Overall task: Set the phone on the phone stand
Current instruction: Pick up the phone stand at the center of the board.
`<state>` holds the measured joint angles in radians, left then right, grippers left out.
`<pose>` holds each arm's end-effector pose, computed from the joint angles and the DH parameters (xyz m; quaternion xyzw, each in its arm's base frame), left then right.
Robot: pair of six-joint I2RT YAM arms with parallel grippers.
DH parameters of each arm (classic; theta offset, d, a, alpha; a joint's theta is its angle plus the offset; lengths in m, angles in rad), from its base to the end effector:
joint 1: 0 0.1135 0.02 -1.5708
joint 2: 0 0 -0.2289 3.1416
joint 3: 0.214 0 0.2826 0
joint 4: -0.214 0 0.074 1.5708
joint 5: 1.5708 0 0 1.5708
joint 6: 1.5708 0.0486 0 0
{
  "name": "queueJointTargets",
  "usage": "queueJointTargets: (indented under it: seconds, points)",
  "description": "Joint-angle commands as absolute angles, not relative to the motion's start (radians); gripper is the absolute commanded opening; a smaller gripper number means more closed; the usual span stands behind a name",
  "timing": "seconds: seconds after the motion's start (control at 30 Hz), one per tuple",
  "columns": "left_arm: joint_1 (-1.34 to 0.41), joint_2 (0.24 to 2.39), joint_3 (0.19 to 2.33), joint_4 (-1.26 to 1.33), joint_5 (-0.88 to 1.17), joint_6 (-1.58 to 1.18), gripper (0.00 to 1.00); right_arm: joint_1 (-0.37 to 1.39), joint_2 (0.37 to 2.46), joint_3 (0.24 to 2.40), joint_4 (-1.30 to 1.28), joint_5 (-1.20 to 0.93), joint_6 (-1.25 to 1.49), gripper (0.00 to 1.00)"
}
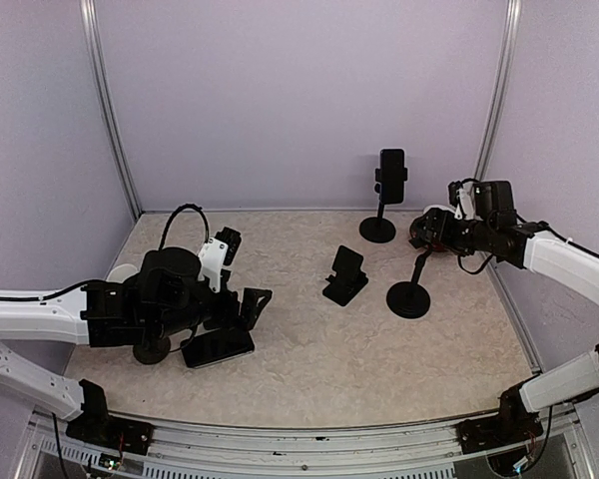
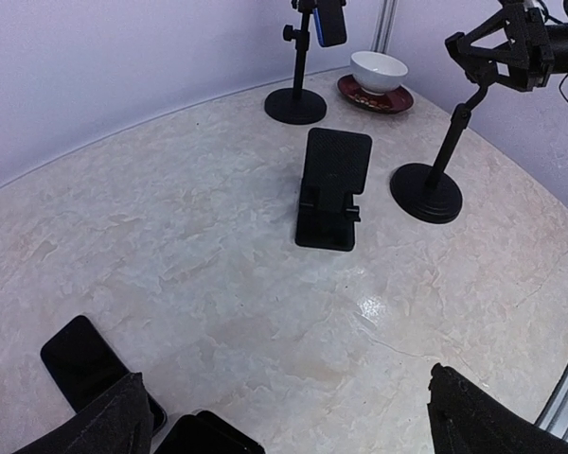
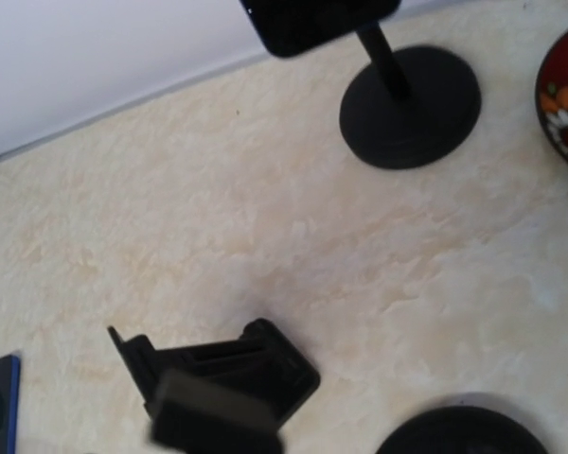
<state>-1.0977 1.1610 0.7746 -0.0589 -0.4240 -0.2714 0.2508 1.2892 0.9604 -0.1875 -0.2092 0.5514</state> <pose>0.1609 -0.2704 0.2240 0.2292 0.8024 -0.1919 0.5166 0.3296 0.0949 0.2410 0.0768 0.8576 0.2784 0.4255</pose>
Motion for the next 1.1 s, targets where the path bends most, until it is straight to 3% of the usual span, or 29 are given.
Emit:
queueJointTargets:
  seconds: [0.0,0.53,0.67,1.07]
  points:
    - [-1.091,1.161,0.764,-0.023,-0.439,-0.237,0.99,0.243,1.309,0.977,-0.198,-0.234,0.546,0.79]
    - [-1.088,1.163,0.716,0.024,-0.439,-0.238,0.99,0.25,1.376,1.013,-0.261,-0.213,0.471,0.55]
    - [-1.086,1.164,0.712,0.027,-0.441,-0.235,0.99,0.258,1.388,1.029,-0.289,-0.195,0.435,0.41]
    - [-1.086,1.166,0.707,0.037,-0.44,-0.231,0.99,0.32,1.441,1.105,-0.42,-0.088,0.347,0.32]
